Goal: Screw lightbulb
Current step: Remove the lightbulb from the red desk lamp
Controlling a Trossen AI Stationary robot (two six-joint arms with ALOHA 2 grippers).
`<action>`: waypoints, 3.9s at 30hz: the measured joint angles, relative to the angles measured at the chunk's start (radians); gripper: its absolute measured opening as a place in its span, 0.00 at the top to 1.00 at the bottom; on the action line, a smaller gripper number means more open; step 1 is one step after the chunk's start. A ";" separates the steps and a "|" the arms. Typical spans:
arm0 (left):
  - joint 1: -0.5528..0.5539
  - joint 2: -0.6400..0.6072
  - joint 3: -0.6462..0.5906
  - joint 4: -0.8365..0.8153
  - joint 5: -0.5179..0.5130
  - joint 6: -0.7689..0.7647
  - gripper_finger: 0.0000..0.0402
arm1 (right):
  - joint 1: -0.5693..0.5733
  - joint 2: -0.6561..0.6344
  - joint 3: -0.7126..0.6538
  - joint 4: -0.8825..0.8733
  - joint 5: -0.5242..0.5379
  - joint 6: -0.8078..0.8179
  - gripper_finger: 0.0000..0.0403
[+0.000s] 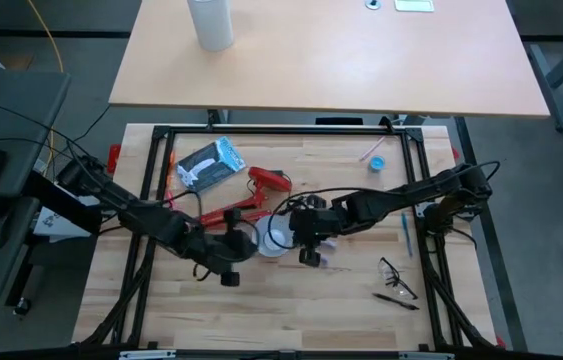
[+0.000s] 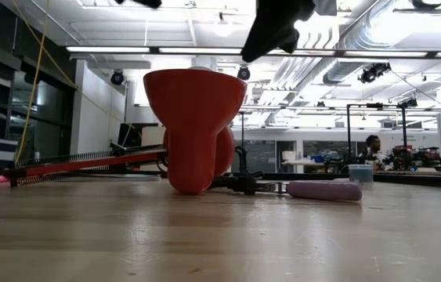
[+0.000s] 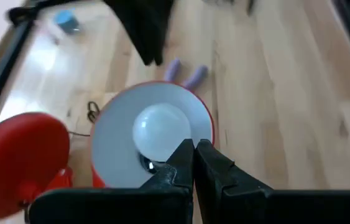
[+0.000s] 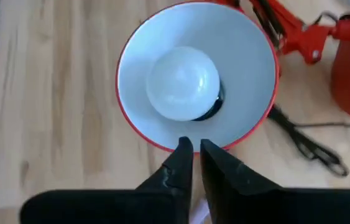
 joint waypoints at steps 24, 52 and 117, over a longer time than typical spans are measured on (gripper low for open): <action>0.036 0.147 -0.001 0.051 -0.018 0.213 1.00 | -0.088 0.065 0.000 0.116 -0.160 0.219 1.00; 0.301 0.134 -0.001 0.079 0.269 0.559 1.00 | 0.080 0.152 -0.001 0.312 0.069 0.359 1.00; 0.157 0.155 0.002 0.033 0.370 0.211 1.00 | -0.020 0.092 -0.002 0.060 0.187 0.036 1.00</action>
